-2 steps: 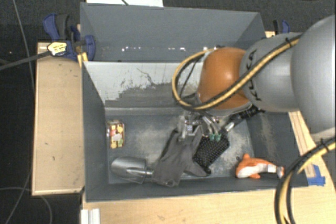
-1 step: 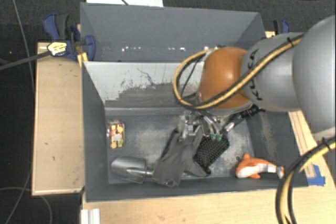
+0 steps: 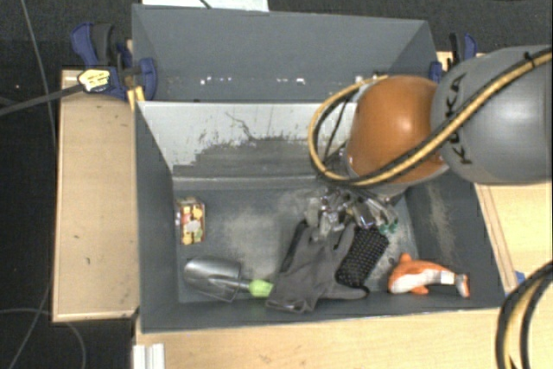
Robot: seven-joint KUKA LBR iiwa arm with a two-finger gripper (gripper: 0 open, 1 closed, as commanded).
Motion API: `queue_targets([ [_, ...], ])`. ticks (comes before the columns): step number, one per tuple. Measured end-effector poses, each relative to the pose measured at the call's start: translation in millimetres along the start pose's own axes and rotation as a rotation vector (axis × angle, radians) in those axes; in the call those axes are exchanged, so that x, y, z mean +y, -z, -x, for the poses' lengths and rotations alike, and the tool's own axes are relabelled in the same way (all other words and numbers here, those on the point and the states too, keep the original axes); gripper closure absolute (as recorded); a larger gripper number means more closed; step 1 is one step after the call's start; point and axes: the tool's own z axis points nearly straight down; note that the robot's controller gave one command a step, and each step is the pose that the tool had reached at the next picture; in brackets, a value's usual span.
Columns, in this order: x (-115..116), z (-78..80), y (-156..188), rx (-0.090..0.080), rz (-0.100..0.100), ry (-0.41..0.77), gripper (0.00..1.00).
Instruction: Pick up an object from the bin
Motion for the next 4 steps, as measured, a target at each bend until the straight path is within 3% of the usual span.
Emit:
queue_targets([
  [1,-53,2.5,-41,0.003,0.008,-0.151,1.0],
  [2,-56,1.2,-43,0.003,0.009,-0.16,1.0],
  [3,-85,-39.6,-43,-0.037,0.009,0.071,1.0],
  [4,-62,-2.0,-4,-0.006,0.008,-0.127,1.0],
])
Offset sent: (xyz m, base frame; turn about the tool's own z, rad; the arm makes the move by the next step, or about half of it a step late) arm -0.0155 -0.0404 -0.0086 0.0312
